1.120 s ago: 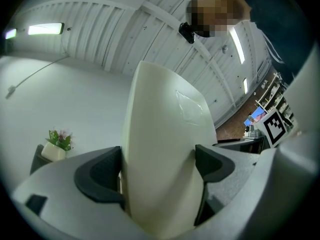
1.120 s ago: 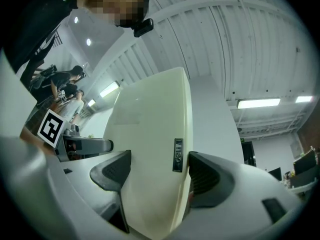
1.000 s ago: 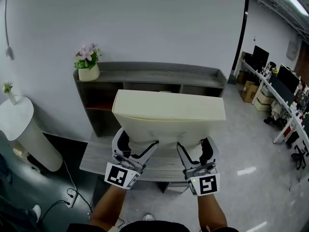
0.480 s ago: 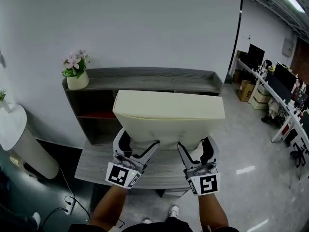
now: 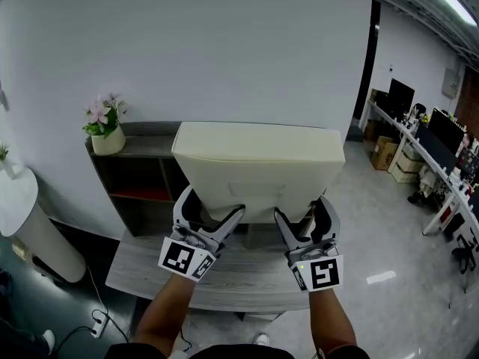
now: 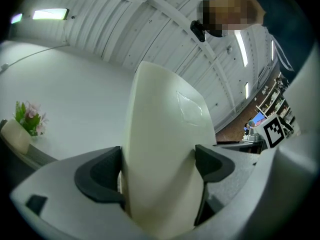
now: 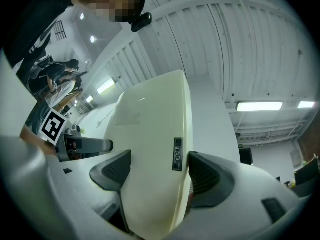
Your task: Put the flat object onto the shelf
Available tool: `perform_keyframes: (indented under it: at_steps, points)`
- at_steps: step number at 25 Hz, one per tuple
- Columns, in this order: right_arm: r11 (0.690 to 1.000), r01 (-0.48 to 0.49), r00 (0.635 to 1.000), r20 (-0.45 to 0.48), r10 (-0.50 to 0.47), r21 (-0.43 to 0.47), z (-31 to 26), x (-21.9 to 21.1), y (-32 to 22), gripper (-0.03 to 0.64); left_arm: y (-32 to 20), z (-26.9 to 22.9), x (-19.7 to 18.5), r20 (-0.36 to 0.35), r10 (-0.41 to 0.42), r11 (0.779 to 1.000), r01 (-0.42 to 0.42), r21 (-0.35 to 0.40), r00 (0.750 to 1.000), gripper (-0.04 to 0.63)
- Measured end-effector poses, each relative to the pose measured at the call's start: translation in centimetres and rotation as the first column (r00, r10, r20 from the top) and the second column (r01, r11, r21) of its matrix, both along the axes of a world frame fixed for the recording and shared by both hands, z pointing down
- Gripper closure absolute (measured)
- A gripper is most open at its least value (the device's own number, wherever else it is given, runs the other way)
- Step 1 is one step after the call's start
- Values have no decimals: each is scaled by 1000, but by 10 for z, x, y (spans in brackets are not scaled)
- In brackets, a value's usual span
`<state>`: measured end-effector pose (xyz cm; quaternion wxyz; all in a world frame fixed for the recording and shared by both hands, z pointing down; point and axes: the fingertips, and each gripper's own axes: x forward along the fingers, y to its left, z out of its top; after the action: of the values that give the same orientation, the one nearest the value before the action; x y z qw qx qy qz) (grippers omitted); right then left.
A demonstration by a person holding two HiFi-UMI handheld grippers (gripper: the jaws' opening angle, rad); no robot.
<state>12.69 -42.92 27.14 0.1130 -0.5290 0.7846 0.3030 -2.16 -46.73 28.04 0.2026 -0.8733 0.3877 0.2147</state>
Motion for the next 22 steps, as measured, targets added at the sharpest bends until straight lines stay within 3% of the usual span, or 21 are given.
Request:
perform_keyframes:
  at_steps: [14, 22]
  points:
    - [997, -7, 1000, 31, 4, 78, -82, 41, -54, 232, -62, -85, 41, -3, 19, 999, -19, 30, 1000, 130]
    - [997, -9, 999, 31, 7, 76, -115, 55, -96, 232, -103, -122, 56, 43, 7, 999, -8, 38, 999, 129]
